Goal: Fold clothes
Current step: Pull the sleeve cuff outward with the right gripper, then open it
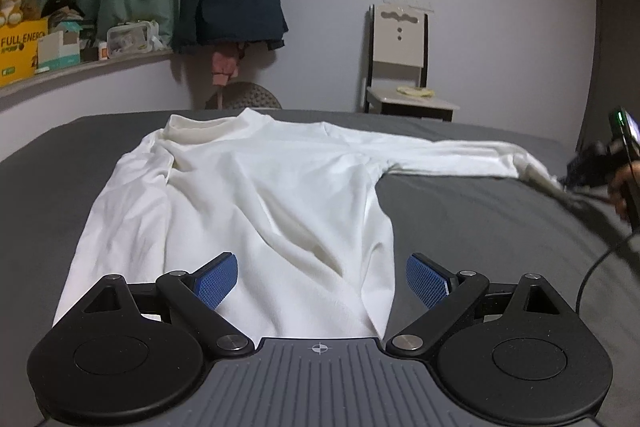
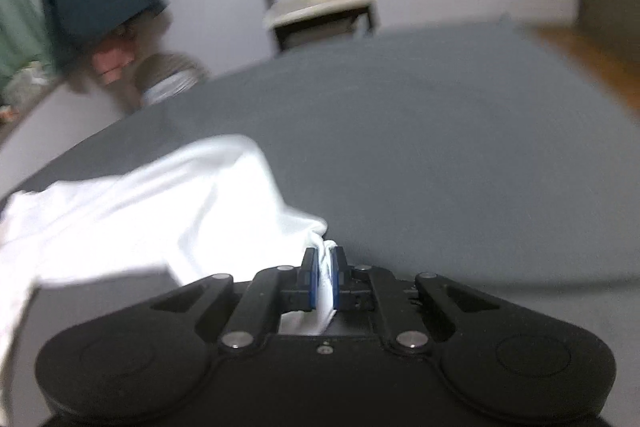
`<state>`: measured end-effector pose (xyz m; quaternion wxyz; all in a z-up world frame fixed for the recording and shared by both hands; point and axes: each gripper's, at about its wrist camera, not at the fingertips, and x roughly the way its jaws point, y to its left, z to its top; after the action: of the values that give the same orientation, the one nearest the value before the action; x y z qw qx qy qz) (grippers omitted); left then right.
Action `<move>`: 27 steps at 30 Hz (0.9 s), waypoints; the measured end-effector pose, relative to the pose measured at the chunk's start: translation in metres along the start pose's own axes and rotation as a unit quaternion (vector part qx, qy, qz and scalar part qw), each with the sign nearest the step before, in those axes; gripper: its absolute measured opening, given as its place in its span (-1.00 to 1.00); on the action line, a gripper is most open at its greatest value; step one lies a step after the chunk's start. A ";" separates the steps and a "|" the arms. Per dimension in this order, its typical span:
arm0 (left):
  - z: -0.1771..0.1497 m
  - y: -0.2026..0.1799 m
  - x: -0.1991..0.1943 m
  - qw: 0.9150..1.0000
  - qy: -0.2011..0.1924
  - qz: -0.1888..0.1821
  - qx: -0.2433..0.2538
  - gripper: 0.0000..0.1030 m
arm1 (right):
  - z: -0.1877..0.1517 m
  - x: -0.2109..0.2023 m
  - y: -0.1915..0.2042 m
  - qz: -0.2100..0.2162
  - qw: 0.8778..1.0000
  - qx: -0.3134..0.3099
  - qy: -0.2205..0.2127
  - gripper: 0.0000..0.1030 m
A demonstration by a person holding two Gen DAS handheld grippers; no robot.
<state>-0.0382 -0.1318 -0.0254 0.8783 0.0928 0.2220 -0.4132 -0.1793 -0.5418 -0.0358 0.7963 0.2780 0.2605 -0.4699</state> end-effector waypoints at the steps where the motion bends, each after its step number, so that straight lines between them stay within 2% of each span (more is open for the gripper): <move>1: 0.000 0.000 0.001 1.000 0.000 0.001 0.002 0.83 | 0.008 -0.005 0.001 -0.025 0.999 -0.006 -0.025 -0.86; 3: 0.000 0.001 0.001 1.000 -0.002 -0.006 0.000 0.83 | 0.030 -0.007 -0.010 -0.071 0.996 -0.006 -0.060 -0.87; 4: 0.000 0.002 0.000 1.000 -0.004 -0.010 -0.001 0.83 | 0.040 -0.004 -0.019 -0.079 0.995 -0.003 -0.064 -0.87; 7: 0.001 0.003 0.002 0.999 -0.008 -0.031 -0.004 0.83 | 0.065 0.017 -0.037 -0.105 0.993 -0.004 -0.054 -0.87; 10: 0.000 0.002 0.004 0.999 -0.009 -0.050 -0.003 0.83 | 0.071 0.046 -0.038 -0.129 0.991 -0.017 -0.022 -0.86; 12: 0.000 0.002 0.006 0.999 -0.006 -0.054 -0.002 0.83 | 0.069 0.063 -0.033 -0.138 0.990 -0.024 -0.001 -0.78; 13: -0.001 0.002 0.008 0.998 -0.005 -0.056 -0.001 0.83 | 0.068 0.070 -0.031 -0.143 0.989 -0.028 0.008 -0.72; 14: -0.001 0.003 0.009 0.998 -0.003 -0.056 -0.001 0.83 | 0.066 0.075 -0.029 -0.148 0.988 -0.032 0.016 -0.45; 15: 0.000 0.004 0.009 0.999 -0.002 -0.054 -0.003 0.83 | 0.066 0.072 -0.028 -0.160 0.986 -0.038 0.009 -0.01; 16: 0.001 0.006 0.009 0.999 -0.002 -0.052 -0.006 0.83 | 0.065 0.069 -0.026 -0.171 0.984 -0.043 0.001 0.09; 18: 0.004 0.012 0.008 0.999 -0.004 -0.048 -0.016 0.83 | 0.065 0.053 -0.022 -0.163 0.986 -0.037 -0.026 0.09; 20: 0.007 0.020 0.006 0.999 -0.008 -0.043 -0.032 0.83 | 0.059 0.022 -0.017 -0.094 0.994 -0.018 -0.054 0.03; 22: 0.009 0.031 0.003 0.999 -0.005 -0.022 -0.045 0.83 | 0.037 -0.010 0.009 0.013 0.999 -0.029 -0.032 0.03; 23: 0.009 0.037 0.001 0.999 0.000 -0.005 -0.051 0.83 | 0.026 -0.027 0.023 0.066 0.997 -0.034 -0.021 0.03; 25: 0.009 0.050 -0.004 0.998 0.009 0.028 -0.064 0.83 | -0.005 -0.059 0.052 0.156 0.986 -0.061 0.023 0.03; 27: 0.010 0.063 -0.009 0.995 0.017 0.062 -0.077 0.83 | -0.049 -0.084 0.088 0.230 0.965 -0.097 0.085 0.03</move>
<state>0.0079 -0.0883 -0.0136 0.9027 0.0459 0.2621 -0.3381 -0.1433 -0.4217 0.0039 0.8811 0.2907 0.3004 -0.2210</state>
